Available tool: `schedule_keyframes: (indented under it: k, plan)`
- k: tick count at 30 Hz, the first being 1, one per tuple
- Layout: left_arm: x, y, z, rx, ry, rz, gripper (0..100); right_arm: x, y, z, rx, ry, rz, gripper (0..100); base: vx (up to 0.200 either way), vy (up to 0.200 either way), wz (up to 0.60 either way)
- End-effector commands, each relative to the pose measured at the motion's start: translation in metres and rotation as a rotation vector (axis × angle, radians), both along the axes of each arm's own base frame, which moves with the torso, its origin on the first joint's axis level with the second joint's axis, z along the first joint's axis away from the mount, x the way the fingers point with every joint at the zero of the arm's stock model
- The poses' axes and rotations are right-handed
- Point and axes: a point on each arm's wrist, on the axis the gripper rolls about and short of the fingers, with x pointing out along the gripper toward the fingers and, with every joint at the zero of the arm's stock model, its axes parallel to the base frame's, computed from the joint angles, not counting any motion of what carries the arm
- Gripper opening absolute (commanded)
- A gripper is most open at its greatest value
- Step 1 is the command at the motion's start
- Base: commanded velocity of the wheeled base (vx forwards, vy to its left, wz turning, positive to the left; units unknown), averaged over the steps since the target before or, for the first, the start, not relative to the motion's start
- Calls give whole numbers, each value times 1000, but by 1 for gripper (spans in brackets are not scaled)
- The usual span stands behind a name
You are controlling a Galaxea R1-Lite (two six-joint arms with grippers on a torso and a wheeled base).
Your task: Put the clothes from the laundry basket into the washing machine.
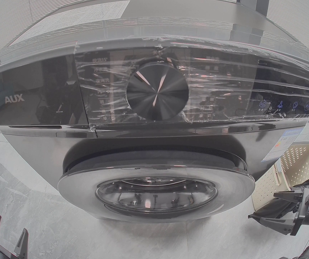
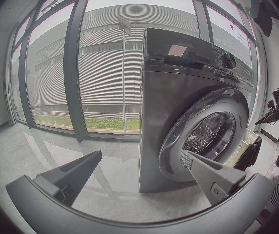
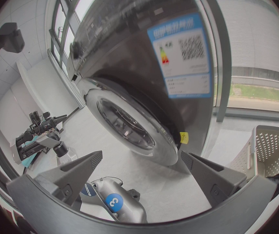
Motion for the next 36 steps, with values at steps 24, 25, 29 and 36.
schedule_keyframes:
  k: [24, 25, 29, 36]
  plan:
    - [0, 0, -5, -2, 3, -1, 100, 72, 46, 10, -50, 53, 67, 100, 0, 0, 0]
    - [0, 0, -5, -2, 1, -1, 100, 72, 47, 9, -52, 57, 71, 100, 0, 0, 0]
    - [0, 0, -5, -2, 3, -1, 100, 64, 46, 3, -65, 81, 89, 100, 0, 0, 0]
    - [0, 0, -5, -2, 1, -1, 100, 50, 40, 2, -59, 65, 94, 100, -171, 0, 0]
